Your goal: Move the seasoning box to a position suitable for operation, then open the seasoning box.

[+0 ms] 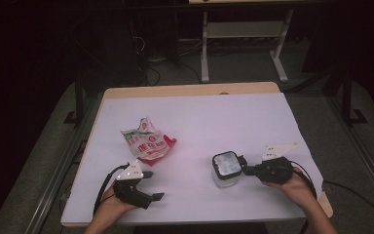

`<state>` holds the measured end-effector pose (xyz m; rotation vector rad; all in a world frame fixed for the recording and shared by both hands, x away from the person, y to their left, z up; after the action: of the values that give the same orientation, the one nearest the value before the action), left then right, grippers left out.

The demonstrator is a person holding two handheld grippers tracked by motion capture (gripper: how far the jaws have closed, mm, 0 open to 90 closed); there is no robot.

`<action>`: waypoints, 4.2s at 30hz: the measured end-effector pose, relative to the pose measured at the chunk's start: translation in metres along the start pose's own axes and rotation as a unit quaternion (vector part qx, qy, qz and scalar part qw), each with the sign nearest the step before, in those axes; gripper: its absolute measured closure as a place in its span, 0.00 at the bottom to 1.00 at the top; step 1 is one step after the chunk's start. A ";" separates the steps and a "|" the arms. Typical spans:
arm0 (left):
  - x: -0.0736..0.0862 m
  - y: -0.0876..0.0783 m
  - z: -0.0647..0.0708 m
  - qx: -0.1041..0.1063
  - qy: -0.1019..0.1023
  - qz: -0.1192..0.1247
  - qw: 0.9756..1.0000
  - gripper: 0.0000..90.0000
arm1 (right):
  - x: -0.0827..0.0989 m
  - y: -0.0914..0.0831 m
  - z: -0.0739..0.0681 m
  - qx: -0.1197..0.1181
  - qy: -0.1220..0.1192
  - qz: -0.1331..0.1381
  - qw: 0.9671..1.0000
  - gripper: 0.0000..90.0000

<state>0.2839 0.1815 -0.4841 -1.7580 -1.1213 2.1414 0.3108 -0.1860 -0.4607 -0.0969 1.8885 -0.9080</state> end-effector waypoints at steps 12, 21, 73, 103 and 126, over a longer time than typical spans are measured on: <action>0.000 0.000 0.003 -0.006 0.008 -0.005 1.000 0.15 | 0.017 -0.032 0.012 0.042 0.048 0.050 0.997 0.80; -0.001 0.002 0.004 0.001 0.006 -0.003 1.000 0.15 | 0.022 -0.033 0.029 0.081 0.083 0.077 0.990 0.45; -0.085 0.061 0.034 0.084 0.066 0.031 0.994 0.14 | 0.023 -0.024 0.047 0.123 0.106 0.102 0.981 0.17; -0.134 0.114 0.045 0.123 0.122 0.032 0.984 0.14 | 0.026 -0.025 0.050 0.123 0.111 0.107 0.980 0.18; -0.137 0.111 0.045 0.109 0.124 0.043 0.985 0.19 | 0.029 -0.023 0.050 0.126 0.110 0.102 0.981 0.18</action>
<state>0.3218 0.0077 -0.4449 -1.9309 -0.7330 1.9338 0.3294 -0.2424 -0.4784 0.3570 1.9250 -1.0391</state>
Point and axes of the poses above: each handheld gripper's, and its own axes: y roughly forward along the jaws, x roughly out of its underside, z roughly to its right, the point moved 6 cm from there along y, roughly forward along the jaws, and after that the axes turned 7 degrees about y, right-handed, at the moved point
